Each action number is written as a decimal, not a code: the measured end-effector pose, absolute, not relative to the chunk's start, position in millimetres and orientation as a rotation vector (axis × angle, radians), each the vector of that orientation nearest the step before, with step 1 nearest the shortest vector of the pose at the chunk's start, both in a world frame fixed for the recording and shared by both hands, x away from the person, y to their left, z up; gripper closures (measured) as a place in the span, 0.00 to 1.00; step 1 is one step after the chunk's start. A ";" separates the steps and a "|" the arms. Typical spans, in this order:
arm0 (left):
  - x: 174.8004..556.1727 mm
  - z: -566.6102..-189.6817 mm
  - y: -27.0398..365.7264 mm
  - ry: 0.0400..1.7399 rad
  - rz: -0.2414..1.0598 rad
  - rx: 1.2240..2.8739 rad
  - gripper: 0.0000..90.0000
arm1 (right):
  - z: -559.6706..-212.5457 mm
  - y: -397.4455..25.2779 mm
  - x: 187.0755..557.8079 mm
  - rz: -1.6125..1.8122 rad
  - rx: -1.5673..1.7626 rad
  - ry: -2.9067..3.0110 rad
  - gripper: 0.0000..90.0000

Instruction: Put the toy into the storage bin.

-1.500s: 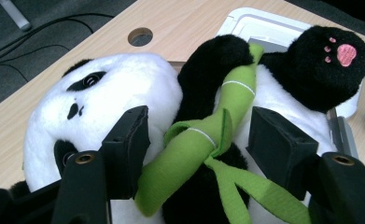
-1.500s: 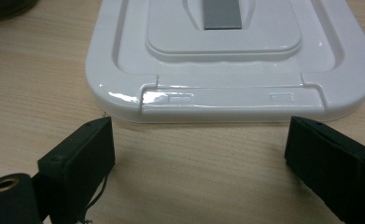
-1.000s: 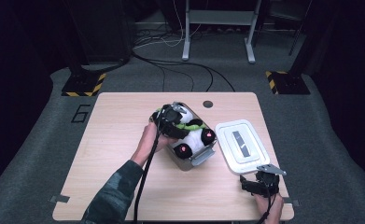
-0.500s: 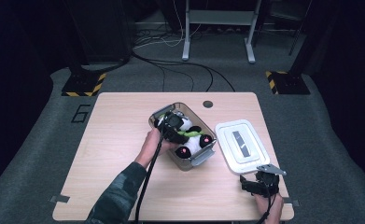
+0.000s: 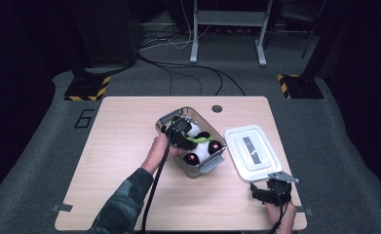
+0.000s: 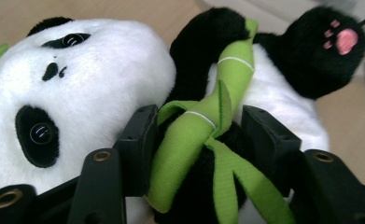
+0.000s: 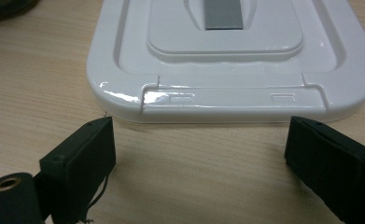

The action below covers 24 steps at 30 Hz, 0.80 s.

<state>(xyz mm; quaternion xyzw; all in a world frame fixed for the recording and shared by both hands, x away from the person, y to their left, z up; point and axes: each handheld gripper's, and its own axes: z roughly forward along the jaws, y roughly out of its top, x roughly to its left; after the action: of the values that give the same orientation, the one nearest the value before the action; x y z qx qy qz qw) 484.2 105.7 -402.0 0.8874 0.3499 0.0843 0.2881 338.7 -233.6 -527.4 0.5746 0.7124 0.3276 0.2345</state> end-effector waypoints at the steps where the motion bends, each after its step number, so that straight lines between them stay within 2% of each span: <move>1: 482.4 -398.9 107.2 0.933 0.219 2.360 0.43 | -527.4 -233.7 338.7 0.900 1.577 1.956 0.09; 4: 477.5 -391.0 110.8 0.948 0.265 2.342 0.33 | -527.4 -233.8 338.8 0.900 1.577 1.956 0.09; 8: 474.9 -387.3 120.3 0.964 0.251 2.375 0.27 | -527.4 -233.7 338.8 0.900 1.577 1.955 0.09; 15: 475.3 -399.6 120.4 0.958 0.201 2.472 0.23 | -527.5 -233.7 339.1 0.900 1.577 1.956 0.09; 24: 472.6 -404.5 113.7 0.956 0.274 2.496 0.21 | -527.5 -233.5 339.0 0.898 1.577 1.956 0.09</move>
<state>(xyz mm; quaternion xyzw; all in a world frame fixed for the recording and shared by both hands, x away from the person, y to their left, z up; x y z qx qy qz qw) 472.6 113.7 -404.5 0.9050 0.3467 0.0995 0.2255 339.0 -233.5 -527.5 0.5746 0.7126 0.3272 0.2344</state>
